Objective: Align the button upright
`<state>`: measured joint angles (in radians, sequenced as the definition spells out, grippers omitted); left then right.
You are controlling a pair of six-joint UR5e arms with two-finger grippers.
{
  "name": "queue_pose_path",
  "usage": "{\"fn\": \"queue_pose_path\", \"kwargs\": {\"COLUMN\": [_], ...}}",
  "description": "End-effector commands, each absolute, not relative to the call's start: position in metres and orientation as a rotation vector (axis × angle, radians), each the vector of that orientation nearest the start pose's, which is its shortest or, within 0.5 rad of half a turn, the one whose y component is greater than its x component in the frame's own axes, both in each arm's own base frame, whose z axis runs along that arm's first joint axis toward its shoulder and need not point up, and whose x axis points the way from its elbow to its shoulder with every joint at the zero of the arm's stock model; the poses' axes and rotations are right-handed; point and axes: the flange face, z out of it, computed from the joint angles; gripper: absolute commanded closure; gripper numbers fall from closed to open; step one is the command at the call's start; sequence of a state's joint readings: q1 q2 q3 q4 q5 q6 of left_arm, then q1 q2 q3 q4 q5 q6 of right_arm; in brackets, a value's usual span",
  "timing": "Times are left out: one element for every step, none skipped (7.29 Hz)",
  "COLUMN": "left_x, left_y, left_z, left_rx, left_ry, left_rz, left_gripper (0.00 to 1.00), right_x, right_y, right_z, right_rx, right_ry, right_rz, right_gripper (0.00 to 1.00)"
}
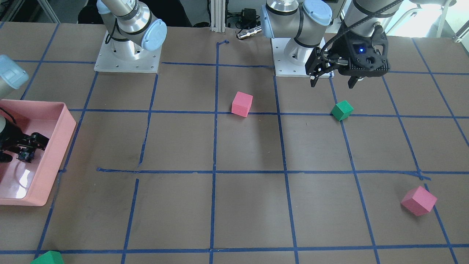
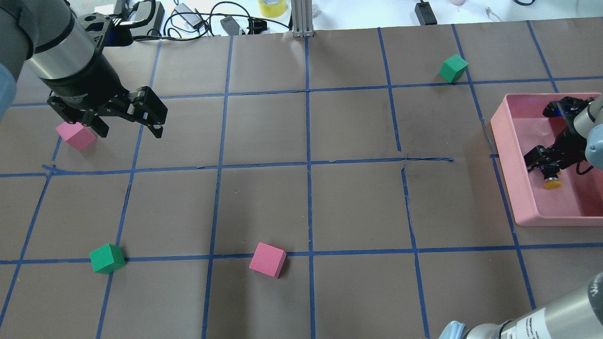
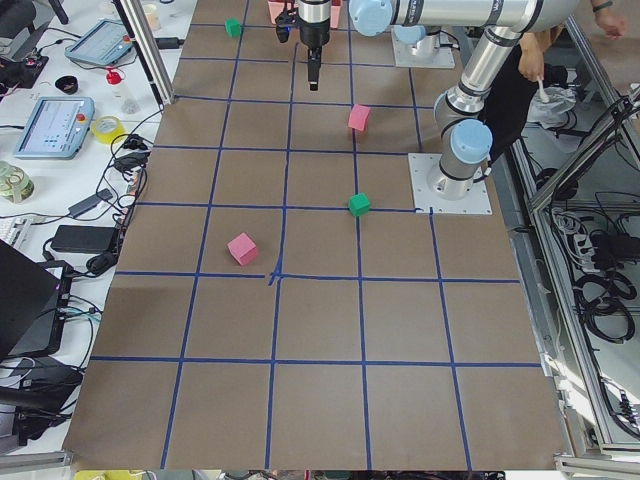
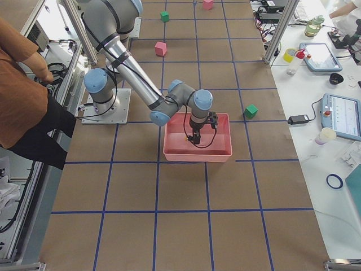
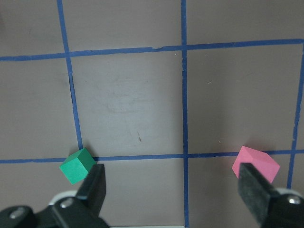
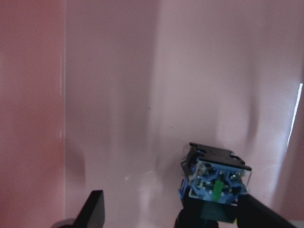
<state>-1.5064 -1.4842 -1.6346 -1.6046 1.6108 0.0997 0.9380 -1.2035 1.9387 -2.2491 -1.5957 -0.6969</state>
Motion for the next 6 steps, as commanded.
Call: {"fn": "queue_pose_path", "kwargs": {"left_x": [-0.0998, -0.1001, -0.0993, -0.0998, -0.0993, -0.0993], "left_y": [-0.4613, -0.4601, -0.4604, -0.4601, -0.4607, -0.4607], "left_z": [0.4935, 0.4912, 0.4913, 0.4906, 0.4899, 0.4899], "left_rx": [0.055, 0.058, 0.055, 0.058, 0.058, 0.058], "left_ry": [3.102, 3.098, 3.096, 3.095, 3.097, 3.097], "left_rz": [0.026, 0.034, 0.032, 0.034, 0.037, 0.037], "left_gripper": [0.0, 0.0, 0.0, 0.0, 0.0, 0.0], "right_x": [-0.2173, -0.2211, -0.2214, -0.2216, -0.2222, -0.2231], "right_y": [-0.5181, -0.5172, -0.5171, -0.5171, -0.5166, -0.516], "right_z": [0.201, 0.2017, 0.2018, 0.2019, 0.202, 0.202], "right_rx": [-0.109, -0.108, -0.108, -0.111, -0.118, -0.126], "right_ry": [3.141, 3.164, 3.167, 3.169, 3.174, 3.182], "right_rz": [0.062, 0.085, 0.088, 0.088, 0.096, 0.107], "right_gripper": [0.0, 0.0, 0.0, 0.0, 0.0, 0.0]}}
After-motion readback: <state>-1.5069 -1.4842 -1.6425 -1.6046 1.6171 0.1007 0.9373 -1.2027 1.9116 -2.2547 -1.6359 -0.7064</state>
